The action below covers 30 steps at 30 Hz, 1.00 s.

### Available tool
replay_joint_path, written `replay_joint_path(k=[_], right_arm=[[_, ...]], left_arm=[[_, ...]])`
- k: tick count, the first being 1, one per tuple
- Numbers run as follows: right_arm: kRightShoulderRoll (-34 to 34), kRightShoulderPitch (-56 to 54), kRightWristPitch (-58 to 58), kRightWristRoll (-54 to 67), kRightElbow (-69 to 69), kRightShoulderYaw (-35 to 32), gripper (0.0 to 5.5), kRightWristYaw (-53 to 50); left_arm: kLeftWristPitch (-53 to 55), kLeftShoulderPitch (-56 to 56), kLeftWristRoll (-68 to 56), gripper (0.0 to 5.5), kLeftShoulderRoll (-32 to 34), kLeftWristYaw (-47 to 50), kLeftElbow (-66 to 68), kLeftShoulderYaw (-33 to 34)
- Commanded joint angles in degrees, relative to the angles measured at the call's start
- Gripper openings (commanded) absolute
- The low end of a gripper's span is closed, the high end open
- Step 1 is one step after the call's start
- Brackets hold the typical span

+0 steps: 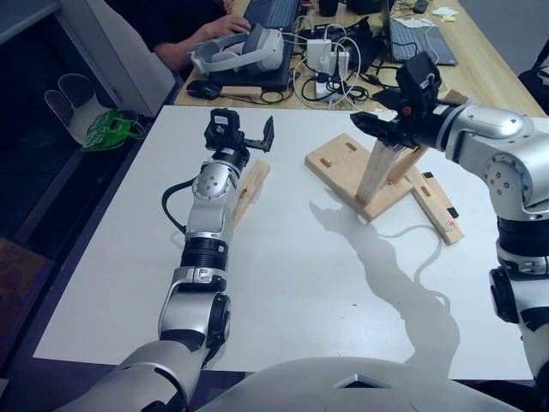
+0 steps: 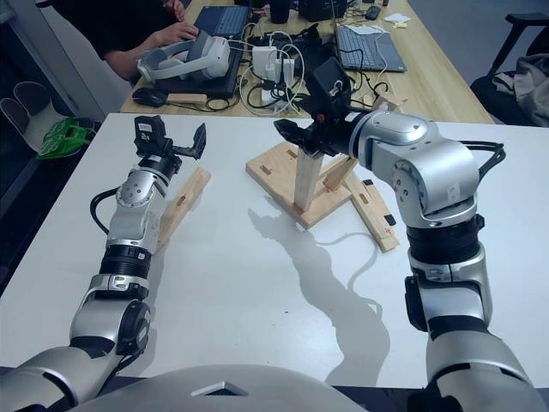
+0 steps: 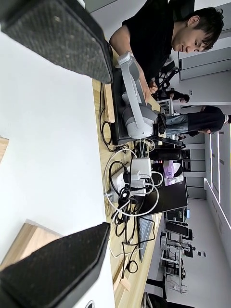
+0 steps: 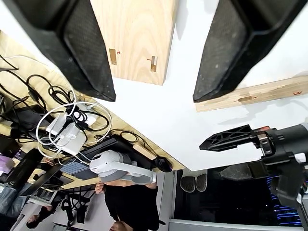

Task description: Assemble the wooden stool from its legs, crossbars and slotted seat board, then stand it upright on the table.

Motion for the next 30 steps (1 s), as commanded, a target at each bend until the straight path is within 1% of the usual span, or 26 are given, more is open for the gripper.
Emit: replay_joint_path(k=[1,4,7,10,12,14,17,19,21,24,26,28,30], right_arm=[[5.58,0.81,-5.56,-0.39,2.27,-4.97,2.97,-3.88],[9.03,-1.72,-10.39,0.45,2.34,-11.14,2.97,-7.38],[10.11,-5.0,-14.17,0.69,3.46,-16.17,2.97,-9.99],[9.09,-6.76,-14.25,-0.39,8.47,-18.2,2.97,-11.29],[8.25,-2.79,-10.32,1.33,13.8,-18.71,2.97,-8.53],[6.47,3.77,-8.91,0.89,19.77,-16.49,2.97,-3.62],[3.41,13.88,-14.0,-5.61,31.74,-9.19,2.97,3.12],[4.01,15.52,-17.81,-7.55,37.92,-8.42,2.97,3.88],[5.44,14.49,-20.58,-7.98,42.09,-9.13,2.97,3.03],[6.88,12.64,-23.92,-6.95,41.91,-11.04,2.97,1.77],[7.49,12.42,-26.21,-6.22,39.24,-12.33,2.97,1.07],[8.0,12.86,-28.23,-5.22,33.54,-13.49,2.97,0.89],[8.08,13.52,-29.76,-4.19,25.05,-14.52,2.97,0.55]], left_arm=[[0.2,-0.73,0.42,5.4,-0.17,0.12,0.94,-0.21],[0.08,-0.85,0.47,5.4,-0.04,0.01,1.61,-0.21],[-0.06,-1.07,0.61,5.4,0.09,-0.15,2.18,-0.33],[-0.2,-1.07,0.66,5.4,0.24,-0.09,2.24,-0.28],[-0.15,-0.92,0.69,5.4,0.12,-0.08,1.49,-0.44],[-0.02,-0.81,0.82,5.4,0.16,-0.53,0.48,-0.91],[0.4,-0.53,1.07,5.4,0.33,-1.16,-1.09,-1.64],[0.69,-0.45,1.08,5.4,0.55,-1.57,-1.41,-1.83],[0.85,-0.38,1.24,5.4,0.79,-1.78,-1.35,-1.94],[0.85,-0.21,1.44,5.4,1.2,-2.19,-0.83,-2.09],[0.73,-0.41,1.54,5.4,1.41,-2.4,0.26,-2.02],[0.75,-0.79,1.43,5.4,1.48,-2.6,1.65,-1.86],[0.86,-1.39,0.75,5.4,1.36,-2.64,3.64,-1.14]])
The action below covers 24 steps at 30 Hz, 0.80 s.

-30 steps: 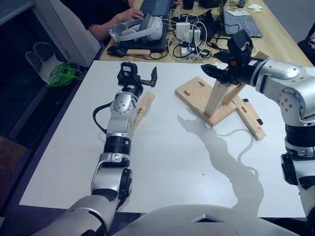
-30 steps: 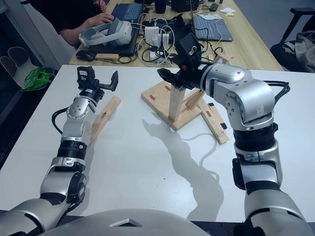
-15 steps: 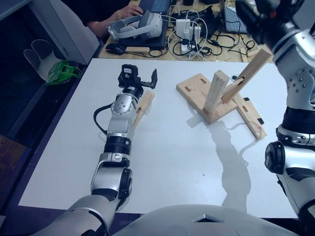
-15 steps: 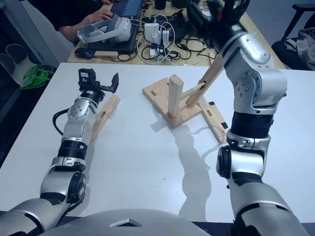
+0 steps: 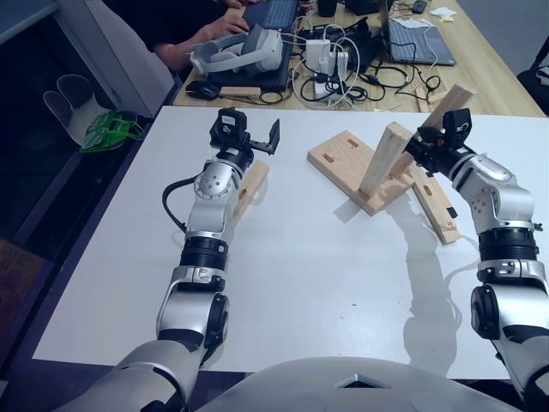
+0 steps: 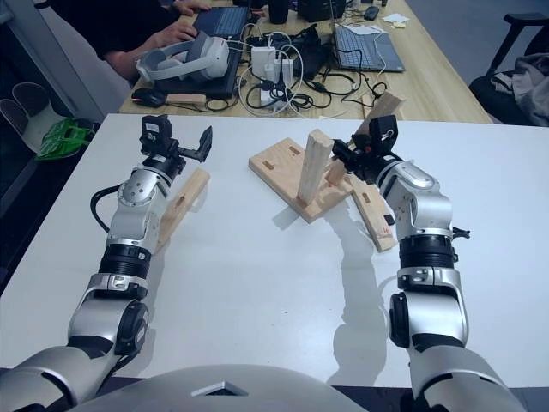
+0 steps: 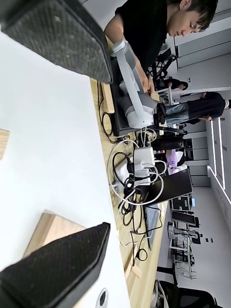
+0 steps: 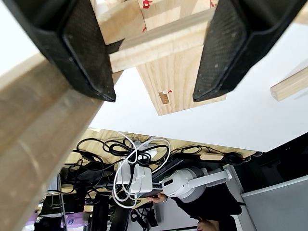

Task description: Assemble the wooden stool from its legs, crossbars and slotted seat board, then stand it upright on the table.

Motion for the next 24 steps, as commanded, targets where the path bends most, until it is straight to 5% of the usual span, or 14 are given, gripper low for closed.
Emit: replay_joint_path(k=[1,5,9,15,20,24], right_arm=[[1.19,3.22,-0.1,1.09,-13.86,-1.18,2.97,-1.91],[2.53,-2.9,5.22,3.56,-34.98,-0.49,2.97,-7.5],[7.41,-8.54,13.71,6.43,-42.22,6.35,2.97,-9.73],[9.75,-13.08,18.88,0.57,-35.13,24.59,2.97,-3.43],[17.57,-12.64,21.2,-6.59,-18.16,21.99,2.97,-17.04],[16.13,-8.81,24.28,-12.85,-23.78,24.19,2.97,-21.88]], left_arm=[[0.52,-1.67,-0.6,5.4,0.38,-0.15,4.04,1.23],[-0.45,-2.23,-1.1,5.4,0.32,-0.11,6.09,2.15],[-1.28,-2.85,-1.36,5.4,-0.22,-0.13,7.11,2.48],[-2.81,-3.92,-1.24,5.4,-1.21,0.49,8.66,2.51],[-3.58,-4.57,-0.87,5.4,-1.93,0.76,9.56,2.13],[-3.33,-4.71,-0.77,5.4,-2.04,0.65,10.28,2.03]])
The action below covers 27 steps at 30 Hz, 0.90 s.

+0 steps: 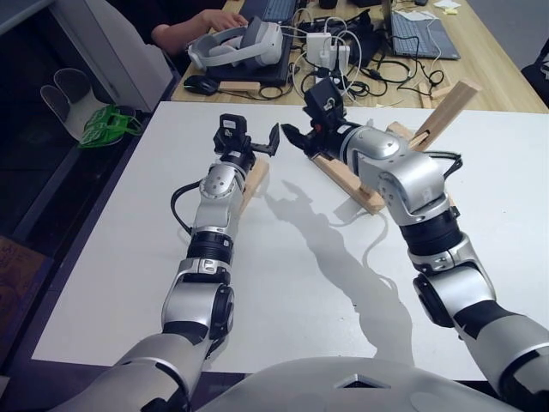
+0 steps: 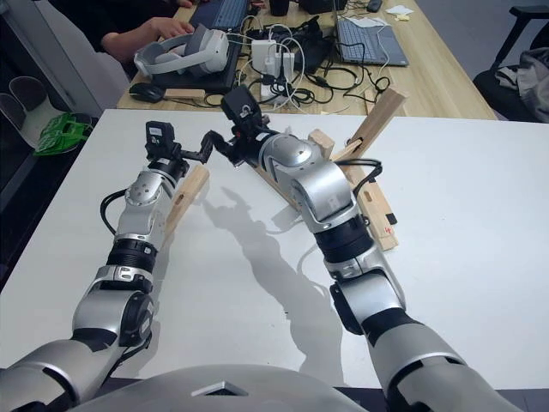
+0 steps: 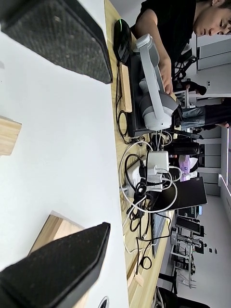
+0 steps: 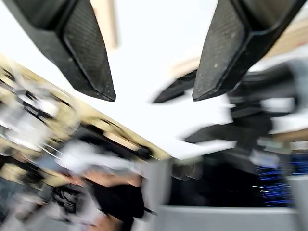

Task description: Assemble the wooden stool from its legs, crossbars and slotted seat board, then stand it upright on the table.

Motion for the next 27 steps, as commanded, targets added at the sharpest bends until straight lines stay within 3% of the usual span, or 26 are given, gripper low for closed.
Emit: replay_joint_path(k=[1,6,15,21,27], right_arm=[[-2.25,5.07,5.37,-4.49,-7.87,1.7,2.97,-2.29],[-6.99,15.13,11.85,-8.81,-21.25,-4.45,2.97,-6.73],[-10.35,26.11,12.18,-13.03,-27.68,-19.97,2.97,-11.57],[-14.04,18.4,2.24,-11.95,-10.94,-27.86,2.97,-10.7],[-16.51,0.1,-4.02,-6.01,16.5,-26.45,2.97,3.15]], left_arm=[[0.17,-1.35,0.32,5.4,0.14,0.02,0.83,-0.05],[0.28,-0.8,0.27,5.4,0.41,-0.01,0.65,0.09],[-0.45,-0.25,0.43,5.4,1.11,-0.02,1.75,0.47],[-0.73,-0.92,0.61,5.4,1.02,-0.23,2.62,0.3],[-1.12,-1.77,0.84,5.4,0.71,-0.3,3.51,-0.22]])
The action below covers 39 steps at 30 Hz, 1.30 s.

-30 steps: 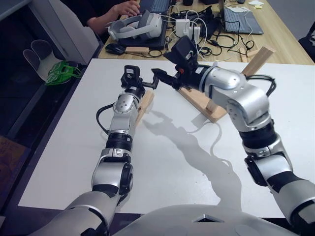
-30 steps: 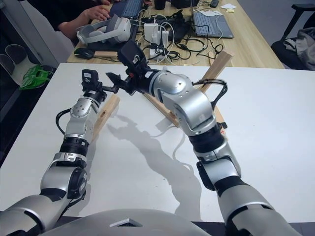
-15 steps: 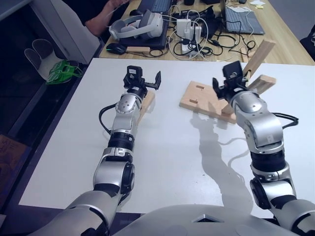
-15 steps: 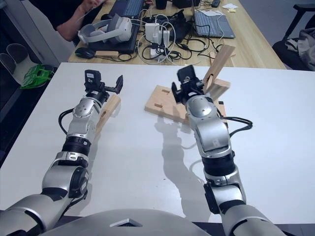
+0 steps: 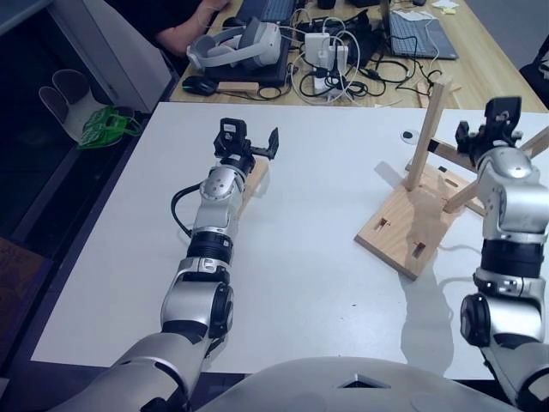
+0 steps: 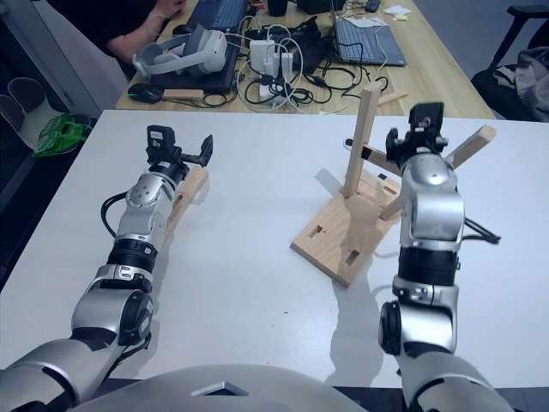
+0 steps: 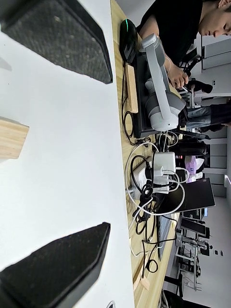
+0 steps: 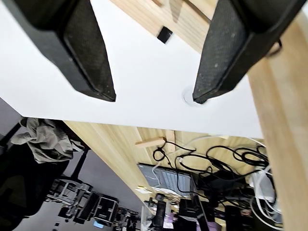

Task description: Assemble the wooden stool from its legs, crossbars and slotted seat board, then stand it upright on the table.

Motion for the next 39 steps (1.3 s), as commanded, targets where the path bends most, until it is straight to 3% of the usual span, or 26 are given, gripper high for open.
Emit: replay_joint_path(k=[1,6,15,20,24,31,36,39], right_arm=[[-0.94,-9.31,-1.48,3.46,13.46,3.01,2.97,10.7],[1.48,-13.65,-2.98,5.57,19.05,6.26,2.97,18.37],[3.33,-12.45,-3.92,10.55,11.63,7.09,2.97,24.82],[0.91,-8.91,-18.01,11.47,-9.73,-0.08,2.97,20.29],[-1.74,-1.47,-17.75,11.68,-17.43,-6.29,2.97,16.1],[-6.33,16.96,-23.56,5.65,-2.85,-20.17,4.2,3.65],[-9.67,15.48,-17.95,6.11,15.18,-20.5,5.08,1.79],[-10.19,13.27,-14.82,6.5,22.26,-21.28,5.31,-2.17]], left_arm=[[-0.18,-1.54,0.78,5.4,-0.01,-0.2,0.96,-0.58],[-0.12,-1.7,0.88,5.4,-0.04,-0.15,0.95,-0.92],[-0.2,-1.67,1.11,5.4,-0.05,0.02,1.1,-0.9],[-0.22,-0.96,0.61,5.4,0.07,0.22,-0.19,-0.34],[0.55,0.48,-0.74,5.4,0.2,0.97,-3.16,1.22],[8.28,0.59,-6.13,5.4,-1.67,6.72,-14.74,6.07],[12.92,2.47,-7.1,5.4,-2.37,8.86,-21.29,6.2],[14.74,4.83,-6.95,5.4,-2.87,9.41,-23.82,5.61]])
